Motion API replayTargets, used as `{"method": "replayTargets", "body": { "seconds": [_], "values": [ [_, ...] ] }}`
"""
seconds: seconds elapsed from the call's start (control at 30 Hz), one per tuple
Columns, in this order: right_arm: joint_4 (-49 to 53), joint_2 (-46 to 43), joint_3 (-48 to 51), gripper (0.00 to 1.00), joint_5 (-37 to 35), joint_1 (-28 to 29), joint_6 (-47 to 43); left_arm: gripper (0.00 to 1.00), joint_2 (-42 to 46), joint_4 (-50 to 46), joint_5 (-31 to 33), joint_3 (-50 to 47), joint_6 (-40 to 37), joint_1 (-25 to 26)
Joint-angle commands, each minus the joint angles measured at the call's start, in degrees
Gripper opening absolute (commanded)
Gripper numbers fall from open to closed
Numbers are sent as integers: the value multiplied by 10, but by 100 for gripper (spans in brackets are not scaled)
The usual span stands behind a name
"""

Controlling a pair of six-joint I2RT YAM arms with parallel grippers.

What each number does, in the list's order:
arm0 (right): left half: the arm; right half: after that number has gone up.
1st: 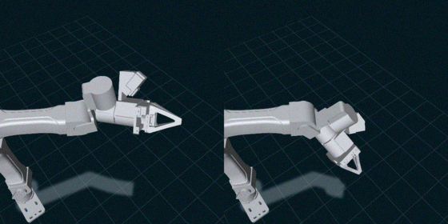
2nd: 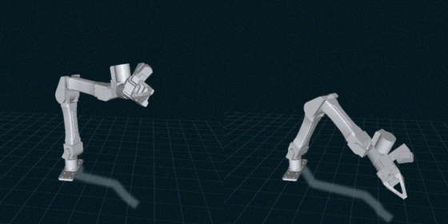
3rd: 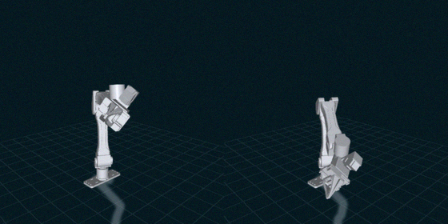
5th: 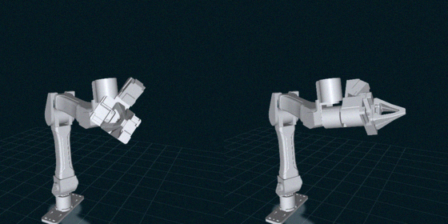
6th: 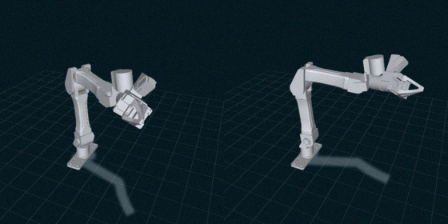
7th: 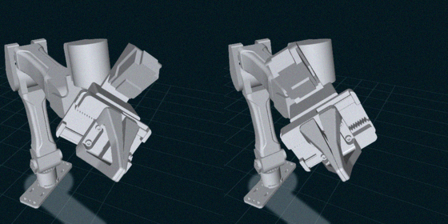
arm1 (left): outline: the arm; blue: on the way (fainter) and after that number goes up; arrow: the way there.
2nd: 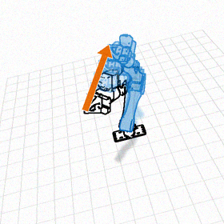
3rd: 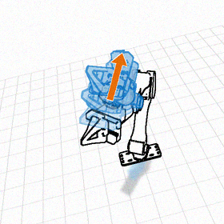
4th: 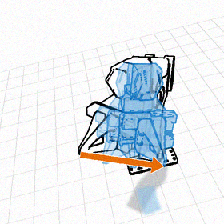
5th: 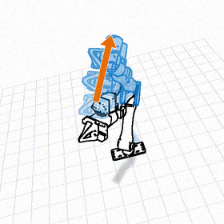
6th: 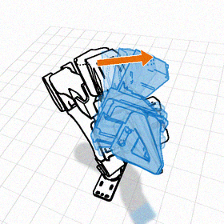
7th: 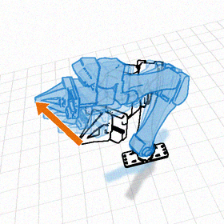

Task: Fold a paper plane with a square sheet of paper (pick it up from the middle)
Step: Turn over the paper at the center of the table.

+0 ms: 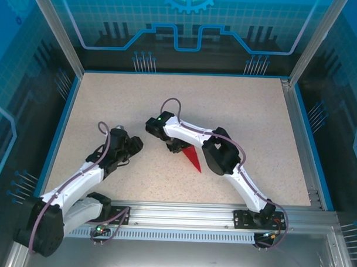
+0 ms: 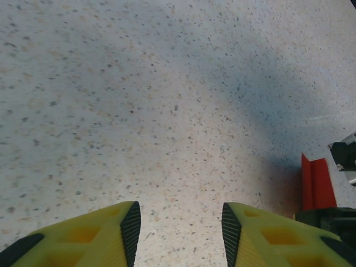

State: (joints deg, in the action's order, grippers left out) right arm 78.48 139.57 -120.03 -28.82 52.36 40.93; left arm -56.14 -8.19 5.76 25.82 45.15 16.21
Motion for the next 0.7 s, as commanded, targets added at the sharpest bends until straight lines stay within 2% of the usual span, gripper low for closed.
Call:
{"method": "replayTargets", "body": {
  "seconds": [0.0, 0.07, 0.17, 0.23, 0.3, 0.4, 0.53, 0.57, 0.63, 0.67],
  "values": [
    [-41, -12, -16, 34, 91, 11, -24, 49, 27, -28, 3, -9, 4, -8],
    [-103, -53, 19, 48, 142, 12, -46, 50, 39, -38, -14, -9, 4, -8],
    [-205, -154, 107, 66, 186, 9, -71, 57, 48, -24, -46, -12, 5, -8],
    [-279, -226, 179, 73, 209, 3, -83, 59, 40, -6, -80, -10, 4, -8],
    [-350, -303, 262, 75, 213, -8, -82, 60, 26, 12, -115, -5, 3, -8],
    [-465, -416, 410, 74, 226, -52, -59, 62, -5, 43, -169, 3, 8, -7],
    [-723, -528, 644, 72, 342, -150, -26, 62, -50, 71, -216, 17, 22, 0],
    [-768, -540, 691, 69, 381, -174, -15, 62, -62, 76, -227, 21, 27, 4],
    [-765, -536, 728, 56, 461, -217, -6, 62, -81, 84, -238, 27, 37, 15],
    [-745, -522, 729, 44, 480, -233, -2, 62, -90, 91, -243, 28, 42, 23]
  ]
}}
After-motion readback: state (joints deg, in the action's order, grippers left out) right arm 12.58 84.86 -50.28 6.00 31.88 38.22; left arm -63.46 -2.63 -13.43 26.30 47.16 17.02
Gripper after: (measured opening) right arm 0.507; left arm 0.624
